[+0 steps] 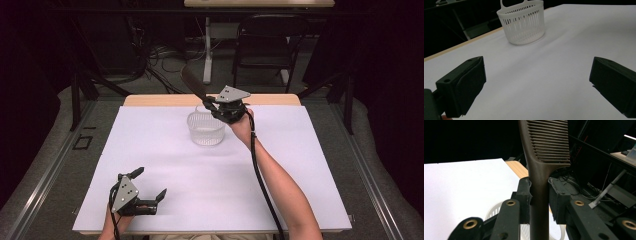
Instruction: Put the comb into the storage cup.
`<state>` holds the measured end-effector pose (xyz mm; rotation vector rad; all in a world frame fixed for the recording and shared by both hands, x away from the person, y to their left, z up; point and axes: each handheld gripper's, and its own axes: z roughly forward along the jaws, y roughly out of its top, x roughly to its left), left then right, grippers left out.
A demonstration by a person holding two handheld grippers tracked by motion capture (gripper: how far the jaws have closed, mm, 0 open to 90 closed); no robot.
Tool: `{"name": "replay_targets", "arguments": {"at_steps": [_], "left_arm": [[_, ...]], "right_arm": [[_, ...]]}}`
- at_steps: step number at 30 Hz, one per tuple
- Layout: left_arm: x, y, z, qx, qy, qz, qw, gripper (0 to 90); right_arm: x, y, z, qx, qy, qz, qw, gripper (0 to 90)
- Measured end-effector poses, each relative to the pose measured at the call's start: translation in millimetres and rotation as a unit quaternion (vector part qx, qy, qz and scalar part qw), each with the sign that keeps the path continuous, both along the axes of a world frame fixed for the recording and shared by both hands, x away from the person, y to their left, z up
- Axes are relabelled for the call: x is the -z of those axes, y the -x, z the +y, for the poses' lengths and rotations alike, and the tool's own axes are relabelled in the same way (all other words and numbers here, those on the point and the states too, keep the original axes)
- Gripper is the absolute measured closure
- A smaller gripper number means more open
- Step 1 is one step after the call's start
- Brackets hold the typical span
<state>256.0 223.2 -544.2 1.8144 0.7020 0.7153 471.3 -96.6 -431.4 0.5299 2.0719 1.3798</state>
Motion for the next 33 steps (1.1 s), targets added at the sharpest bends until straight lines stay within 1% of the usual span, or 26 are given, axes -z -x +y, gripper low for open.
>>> {"name": "replay_targets", "arguments": {"at_steps": [12,18,20,33], "left_arm": [[0.1,-0.2,-0.1,0.002,0.0,0.0,1.0,0.9],[-0.1,0.1,0.6,0.0,-0.001,0.0,1.0,0.9],[-0.4,0.4,0.6,0.0,-0.002,-0.002,1.0,0.9],[-0.2,0.2,0.5,0.002,0.0,0.0,1.0,0.9]], "right_arm": [[2.8,-6.0,2.1,-0.003,0.003,0.0,1.0,72.4],[7.8,-9.4,4.8,-0.003,0.005,0.006,1.0,72.4],[9.2,-10.3,5.3,-0.002,0.003,0.009,1.0,72.4],[15.9,-14.3,8.6,-0.003,0.01,0.022,0.9997,72.4]]}}
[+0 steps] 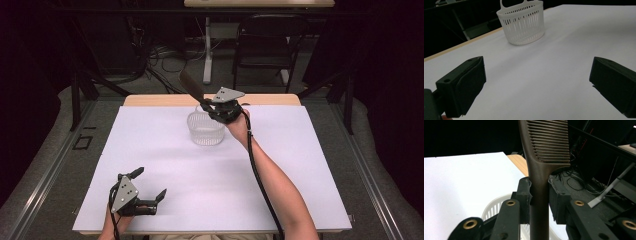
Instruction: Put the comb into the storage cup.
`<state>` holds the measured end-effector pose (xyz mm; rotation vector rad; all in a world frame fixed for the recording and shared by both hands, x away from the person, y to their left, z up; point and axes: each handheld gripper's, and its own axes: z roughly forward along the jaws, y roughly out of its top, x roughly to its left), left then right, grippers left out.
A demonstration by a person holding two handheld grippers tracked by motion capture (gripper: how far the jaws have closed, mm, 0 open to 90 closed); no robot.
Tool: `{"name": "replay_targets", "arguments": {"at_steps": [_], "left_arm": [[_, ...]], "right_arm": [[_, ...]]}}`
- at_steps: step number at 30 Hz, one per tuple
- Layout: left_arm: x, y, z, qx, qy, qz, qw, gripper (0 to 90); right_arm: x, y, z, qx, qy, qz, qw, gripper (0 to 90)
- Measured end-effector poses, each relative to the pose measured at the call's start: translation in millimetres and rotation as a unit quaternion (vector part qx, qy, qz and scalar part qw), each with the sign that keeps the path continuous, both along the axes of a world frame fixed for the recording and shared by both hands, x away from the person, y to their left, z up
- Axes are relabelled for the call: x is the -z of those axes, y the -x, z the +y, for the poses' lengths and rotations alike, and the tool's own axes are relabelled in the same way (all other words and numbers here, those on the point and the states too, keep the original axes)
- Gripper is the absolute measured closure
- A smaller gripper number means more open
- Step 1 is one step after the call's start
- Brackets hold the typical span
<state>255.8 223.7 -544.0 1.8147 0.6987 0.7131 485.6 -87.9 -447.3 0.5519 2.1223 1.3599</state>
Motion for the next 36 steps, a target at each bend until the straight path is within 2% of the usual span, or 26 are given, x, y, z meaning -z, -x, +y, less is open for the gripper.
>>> {"name": "replay_targets", "arguments": {"at_steps": [21,36], "left_arm": [[-0.3,0.0,1.0,-0.001,-0.002,-0.001,1.0,1.0],[-0.3,-0.1,1.0,0.0,-0.002,-0.002,1.0,1.0]], "right_arm": [[6.5,-2.1,5.2,-0.008,0.003,0.009,0.9999,72.4],[12.4,-3.9,7.5,-0.015,0.021,0.014,0.9996,72.3]]}}
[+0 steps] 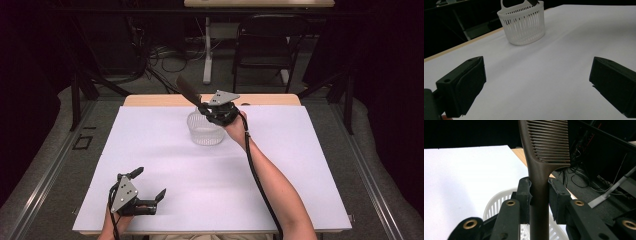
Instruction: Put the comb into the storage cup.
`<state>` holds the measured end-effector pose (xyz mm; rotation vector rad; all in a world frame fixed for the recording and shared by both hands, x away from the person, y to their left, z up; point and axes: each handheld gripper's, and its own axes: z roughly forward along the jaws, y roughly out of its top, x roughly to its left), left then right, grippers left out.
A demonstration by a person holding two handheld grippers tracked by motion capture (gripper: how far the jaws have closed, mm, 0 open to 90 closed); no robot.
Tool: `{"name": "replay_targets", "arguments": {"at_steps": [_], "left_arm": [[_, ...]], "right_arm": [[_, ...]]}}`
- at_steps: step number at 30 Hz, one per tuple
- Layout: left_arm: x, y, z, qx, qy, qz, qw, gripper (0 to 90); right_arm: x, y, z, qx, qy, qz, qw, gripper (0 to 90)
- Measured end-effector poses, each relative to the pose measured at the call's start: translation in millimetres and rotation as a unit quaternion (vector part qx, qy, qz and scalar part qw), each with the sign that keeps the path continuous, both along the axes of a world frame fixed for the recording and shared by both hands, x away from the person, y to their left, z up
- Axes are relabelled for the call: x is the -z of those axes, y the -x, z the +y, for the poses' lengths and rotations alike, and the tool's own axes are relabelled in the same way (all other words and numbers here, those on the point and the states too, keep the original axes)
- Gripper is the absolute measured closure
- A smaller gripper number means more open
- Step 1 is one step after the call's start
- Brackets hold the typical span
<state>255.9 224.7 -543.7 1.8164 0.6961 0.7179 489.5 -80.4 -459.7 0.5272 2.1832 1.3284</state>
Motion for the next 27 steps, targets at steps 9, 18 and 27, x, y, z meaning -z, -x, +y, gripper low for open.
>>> {"name": "replay_targets", "arguments": {"at_steps": [9,18,27], "left_arm": [[0.0,-0.1,0.0,0.0,0.0,0.0,1.0,1.0],[0.1,-0.1,-0.1,0.0,0.0,0.0,1.0,1.0],[0.0,-0.1,0.2,-0.002,-0.001,0.0,1.0,1.1]], "right_arm": [[3.4,-0.4,0.5,-0.002,0.005,0.003,1.0,72.3],[5.8,-0.7,-1.5,-0.001,0.008,0.009,0.9999,72.3],[10.4,-1.2,-1.1,-0.003,0.013,0.017,0.9998,72.3]]}}
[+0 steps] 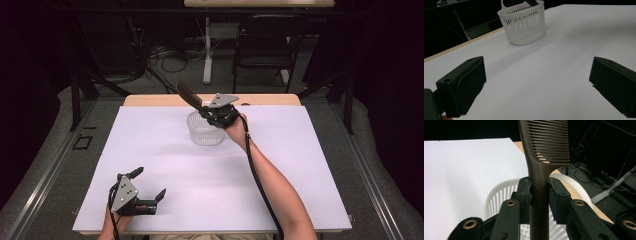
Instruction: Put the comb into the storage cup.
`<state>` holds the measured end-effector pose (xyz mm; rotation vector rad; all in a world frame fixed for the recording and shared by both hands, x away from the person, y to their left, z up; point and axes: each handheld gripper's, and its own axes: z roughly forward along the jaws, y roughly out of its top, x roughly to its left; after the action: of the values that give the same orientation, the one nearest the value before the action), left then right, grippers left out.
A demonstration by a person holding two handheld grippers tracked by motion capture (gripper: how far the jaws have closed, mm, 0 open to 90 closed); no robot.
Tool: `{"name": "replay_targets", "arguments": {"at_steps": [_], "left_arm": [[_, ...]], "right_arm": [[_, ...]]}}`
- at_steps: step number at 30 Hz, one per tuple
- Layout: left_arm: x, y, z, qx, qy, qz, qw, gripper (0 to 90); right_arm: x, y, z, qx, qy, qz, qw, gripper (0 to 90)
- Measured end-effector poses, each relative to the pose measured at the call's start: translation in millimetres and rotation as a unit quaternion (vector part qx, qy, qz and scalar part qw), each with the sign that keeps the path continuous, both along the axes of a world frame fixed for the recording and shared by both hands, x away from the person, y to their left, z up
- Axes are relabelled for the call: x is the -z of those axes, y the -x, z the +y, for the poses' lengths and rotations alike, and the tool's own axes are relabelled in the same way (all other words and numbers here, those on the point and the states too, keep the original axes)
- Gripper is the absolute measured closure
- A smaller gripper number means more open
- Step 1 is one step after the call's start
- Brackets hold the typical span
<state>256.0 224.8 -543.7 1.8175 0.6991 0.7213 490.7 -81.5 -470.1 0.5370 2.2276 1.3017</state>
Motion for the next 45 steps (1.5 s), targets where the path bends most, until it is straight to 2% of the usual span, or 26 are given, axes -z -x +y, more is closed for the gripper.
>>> {"name": "replay_targets", "arguments": {"at_steps": [19,45], "left_arm": [[0.1,0.0,-0.4,0.001,0.001,0.0,1.0,1.1],[0.5,-0.3,-0.7,0.001,0.002,0.002,1.0,1.1]], "right_arm": [[8.1,-1.5,0.1,-0.001,0.01,0.014,0.9999,72.1],[14.8,-2.5,1.5,-0.01,0.041,0.034,0.9986,72.0]]}}
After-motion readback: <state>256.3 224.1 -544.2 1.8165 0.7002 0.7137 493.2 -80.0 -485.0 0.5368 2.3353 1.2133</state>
